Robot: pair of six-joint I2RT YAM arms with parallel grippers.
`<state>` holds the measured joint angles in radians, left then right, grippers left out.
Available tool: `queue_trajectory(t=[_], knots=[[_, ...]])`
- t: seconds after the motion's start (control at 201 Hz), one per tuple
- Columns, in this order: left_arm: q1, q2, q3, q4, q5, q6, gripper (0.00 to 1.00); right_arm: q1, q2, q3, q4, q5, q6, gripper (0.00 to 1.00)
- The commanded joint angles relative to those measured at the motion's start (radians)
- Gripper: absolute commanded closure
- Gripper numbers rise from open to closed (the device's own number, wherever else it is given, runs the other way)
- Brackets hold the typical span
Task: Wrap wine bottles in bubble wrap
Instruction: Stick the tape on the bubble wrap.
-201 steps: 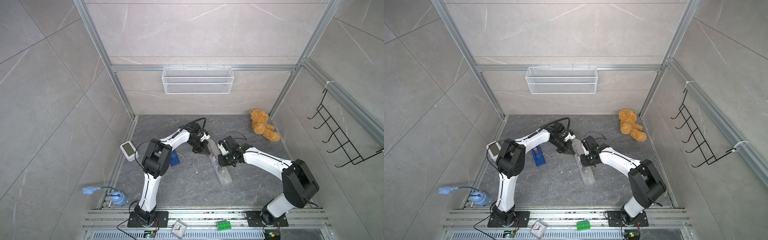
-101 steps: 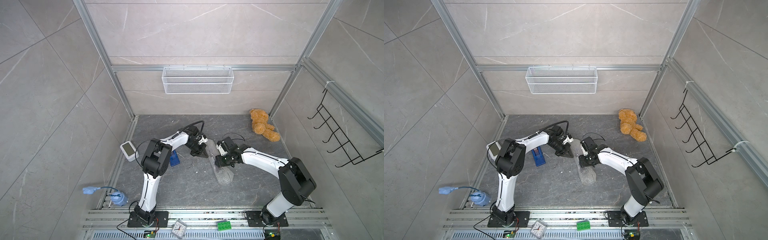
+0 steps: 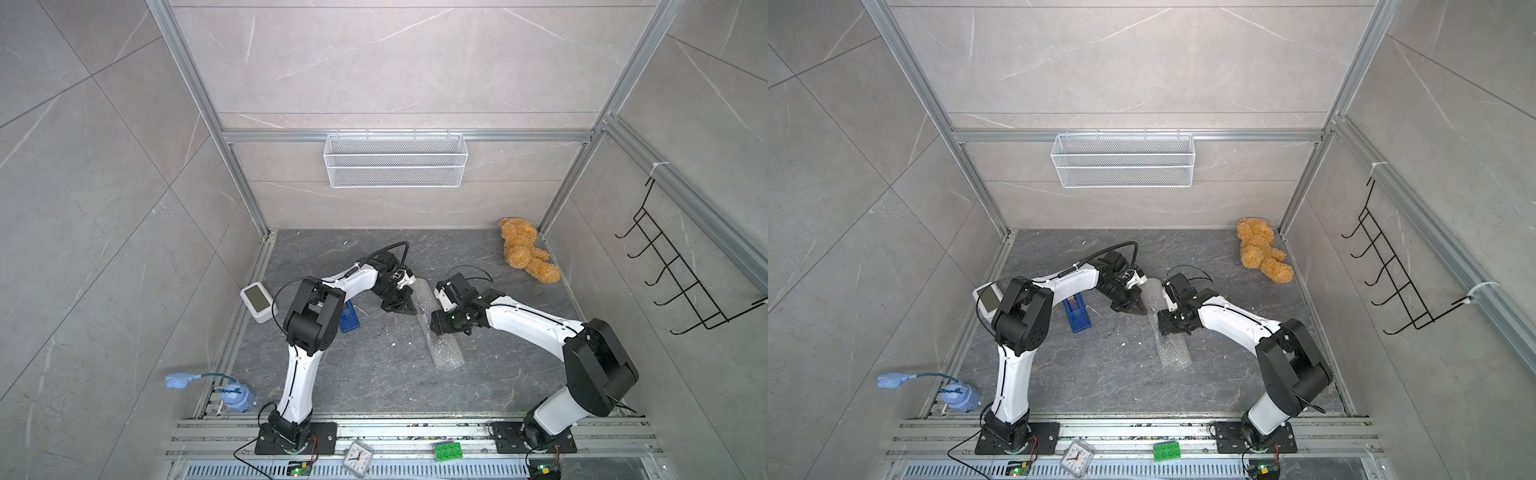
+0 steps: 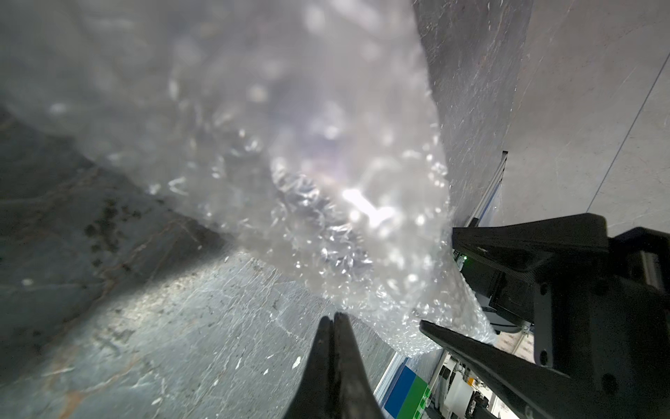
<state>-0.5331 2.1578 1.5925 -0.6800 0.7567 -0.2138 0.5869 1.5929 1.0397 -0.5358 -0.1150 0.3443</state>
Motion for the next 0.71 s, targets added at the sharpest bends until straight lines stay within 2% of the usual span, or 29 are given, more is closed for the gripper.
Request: queue_trajectory(t=[0.0, 0.294, 0.528, 0.702], knots=[[0.005, -0.023, 0.011, -0.025, -0.016, -0.001, 1.00, 0.004, -0.048, 0.046, -0.057, 0.021, 0.016, 0.41], [0.005, -0.090, 0.024, -0.059, -0.030, 0.007, 1.00, 0.002, -0.083, 0.086, -0.086, 0.024, 0.018, 0.43], [0.007, -0.111, 0.017, -0.076, -0.038, 0.014, 1.00, -0.025, -0.053, 0.095, -0.078, 0.008, 0.033, 0.56], [0.024, -0.103, -0.008, -0.069, -0.046, 0.014, 1.00, -0.050, -0.041, 0.091, -0.057, -0.002, 0.047, 0.58]])
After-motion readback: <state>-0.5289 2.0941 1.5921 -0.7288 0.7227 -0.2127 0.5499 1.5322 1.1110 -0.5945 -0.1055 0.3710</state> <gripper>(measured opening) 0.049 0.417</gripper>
